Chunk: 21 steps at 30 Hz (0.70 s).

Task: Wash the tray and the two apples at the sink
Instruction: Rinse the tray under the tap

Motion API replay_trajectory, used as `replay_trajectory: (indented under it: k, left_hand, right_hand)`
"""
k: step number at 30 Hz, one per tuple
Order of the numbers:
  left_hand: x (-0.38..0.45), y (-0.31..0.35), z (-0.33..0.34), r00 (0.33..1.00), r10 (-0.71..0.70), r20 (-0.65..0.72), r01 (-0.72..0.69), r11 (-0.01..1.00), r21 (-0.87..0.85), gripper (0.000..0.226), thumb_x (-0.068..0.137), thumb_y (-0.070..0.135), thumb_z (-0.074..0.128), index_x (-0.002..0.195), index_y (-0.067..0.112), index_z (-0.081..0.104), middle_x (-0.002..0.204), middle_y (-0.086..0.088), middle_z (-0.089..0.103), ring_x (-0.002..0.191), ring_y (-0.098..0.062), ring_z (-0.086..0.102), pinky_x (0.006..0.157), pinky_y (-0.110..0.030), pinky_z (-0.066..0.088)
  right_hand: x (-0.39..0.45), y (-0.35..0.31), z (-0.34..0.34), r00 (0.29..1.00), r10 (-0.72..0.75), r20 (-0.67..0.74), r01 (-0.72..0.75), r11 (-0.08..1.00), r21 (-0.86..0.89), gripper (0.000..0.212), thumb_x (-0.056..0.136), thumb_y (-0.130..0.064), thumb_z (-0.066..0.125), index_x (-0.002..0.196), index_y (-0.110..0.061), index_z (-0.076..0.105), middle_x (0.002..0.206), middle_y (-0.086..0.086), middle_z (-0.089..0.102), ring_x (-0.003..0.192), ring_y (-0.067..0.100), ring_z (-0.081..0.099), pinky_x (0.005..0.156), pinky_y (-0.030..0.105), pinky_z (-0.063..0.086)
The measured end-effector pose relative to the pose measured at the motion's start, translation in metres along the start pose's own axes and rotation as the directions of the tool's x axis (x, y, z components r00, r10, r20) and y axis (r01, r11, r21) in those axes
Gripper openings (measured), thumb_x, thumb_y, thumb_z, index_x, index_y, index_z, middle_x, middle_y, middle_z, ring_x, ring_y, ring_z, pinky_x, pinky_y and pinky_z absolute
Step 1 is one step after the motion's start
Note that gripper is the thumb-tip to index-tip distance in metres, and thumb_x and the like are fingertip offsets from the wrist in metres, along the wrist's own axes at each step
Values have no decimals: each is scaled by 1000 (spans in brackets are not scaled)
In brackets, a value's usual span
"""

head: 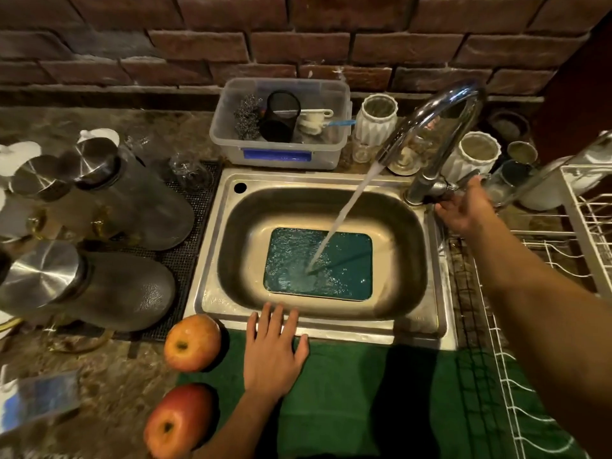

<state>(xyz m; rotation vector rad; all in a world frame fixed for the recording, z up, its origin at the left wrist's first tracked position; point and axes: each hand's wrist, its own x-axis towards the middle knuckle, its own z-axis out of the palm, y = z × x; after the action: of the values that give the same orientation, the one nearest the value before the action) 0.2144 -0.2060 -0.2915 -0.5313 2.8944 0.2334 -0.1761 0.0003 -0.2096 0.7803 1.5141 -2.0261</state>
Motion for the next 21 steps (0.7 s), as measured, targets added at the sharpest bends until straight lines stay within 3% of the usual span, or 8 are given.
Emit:
replay_trajectory:
  k: [5,9,21]
  left_hand:
    - [0,-2,2,1000,2,-6,-2,1000,7,56,94,51,43,139,20,57,143,-11,56,142,-34,39,118,-53,24]
    - [1,-2,3,1000,4,-13,-4,1000,5,56,94,51,43,138,20,57,142,-12,56,141,-34,40,118,-53,24]
    - [2,-2,4,1000,-5,-19,5,1000,-2,56,94,51,43,138,20,57,144,-12,55,142,-34,39,118,-53,24]
  right_hand:
    - [7,-2,-1,1000,-3,-5,3,1000,-13,66,101,-60,23,150,-18,39,151,6,50,139,22,46,112,36,33]
    - [8,-3,-2,1000,-10,-30,10,1000,-7,65,100,-60,29,149,-19,40,147,6,53,135,21,50,102,34,38]
    - [7,0,0,998,-40,-38,40,999,16,59,103,-55,30,146,-17,43,141,7,59,128,20,56,107,32,41]
